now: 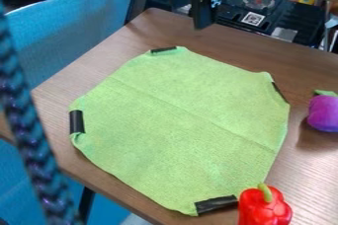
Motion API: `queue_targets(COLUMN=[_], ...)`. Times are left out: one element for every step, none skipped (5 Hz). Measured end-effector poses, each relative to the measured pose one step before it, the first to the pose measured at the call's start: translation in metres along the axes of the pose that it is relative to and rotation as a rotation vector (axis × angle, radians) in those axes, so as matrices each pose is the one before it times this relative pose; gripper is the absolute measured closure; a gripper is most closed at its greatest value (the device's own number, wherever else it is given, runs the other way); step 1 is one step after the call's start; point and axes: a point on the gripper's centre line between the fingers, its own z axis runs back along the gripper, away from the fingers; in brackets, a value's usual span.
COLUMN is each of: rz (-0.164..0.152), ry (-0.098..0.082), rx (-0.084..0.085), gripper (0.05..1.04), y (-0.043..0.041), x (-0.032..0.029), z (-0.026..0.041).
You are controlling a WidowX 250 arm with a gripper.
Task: Fold the cloth from top left to bottom right
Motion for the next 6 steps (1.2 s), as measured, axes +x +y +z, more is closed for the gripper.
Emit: queue_targets(rz=[0.002,0.0272,0.0174,-0.0252,-0.1582,-0.1598], ry=[0.0324,0.0269,0.0224,0.0307,-0.0156,-0.0764], rx=[-0.0174,-0.0053,0.017,-0.0087,0.012,0.0597], gripper=[0.084,0.084,0.083,0.084,0.083,0.084], y=[-0.00081,0.01066,0.01485,0.01797,0.01626,0.00149], x=[-0.0029,-0.00262,-0.00001,-0.00047,0.00327,0.0067], z=[-0.0123,-0.00943,-0.00687,-0.01088,-0.01082,-0.0049])
